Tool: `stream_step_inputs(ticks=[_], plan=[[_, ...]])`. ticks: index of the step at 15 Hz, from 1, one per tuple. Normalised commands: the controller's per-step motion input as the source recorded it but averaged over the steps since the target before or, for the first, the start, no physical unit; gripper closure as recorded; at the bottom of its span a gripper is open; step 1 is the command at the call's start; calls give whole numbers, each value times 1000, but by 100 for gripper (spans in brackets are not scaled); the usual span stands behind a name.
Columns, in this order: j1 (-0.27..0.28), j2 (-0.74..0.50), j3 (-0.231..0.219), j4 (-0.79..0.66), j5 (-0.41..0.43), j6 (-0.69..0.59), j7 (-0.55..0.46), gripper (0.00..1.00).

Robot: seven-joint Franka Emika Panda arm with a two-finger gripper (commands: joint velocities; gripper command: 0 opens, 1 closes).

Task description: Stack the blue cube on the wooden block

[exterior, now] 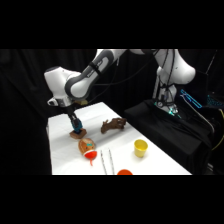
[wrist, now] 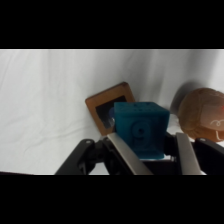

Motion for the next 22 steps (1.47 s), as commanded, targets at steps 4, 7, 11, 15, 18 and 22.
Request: stream_step_inputs(ticks=[4,7,11,15,18,22], plan=[[-30,207,4,313,86,-77,36,71],[-19,220,-10,308,82,-22,53,71],[-11,181,-17,323,78,-17,48,71],[-5,148,-24,309,67,-33,28,71],[-7,124,-30,240,57,-44,12,71],[-14,92,-31,183,56,-48,1,71]])
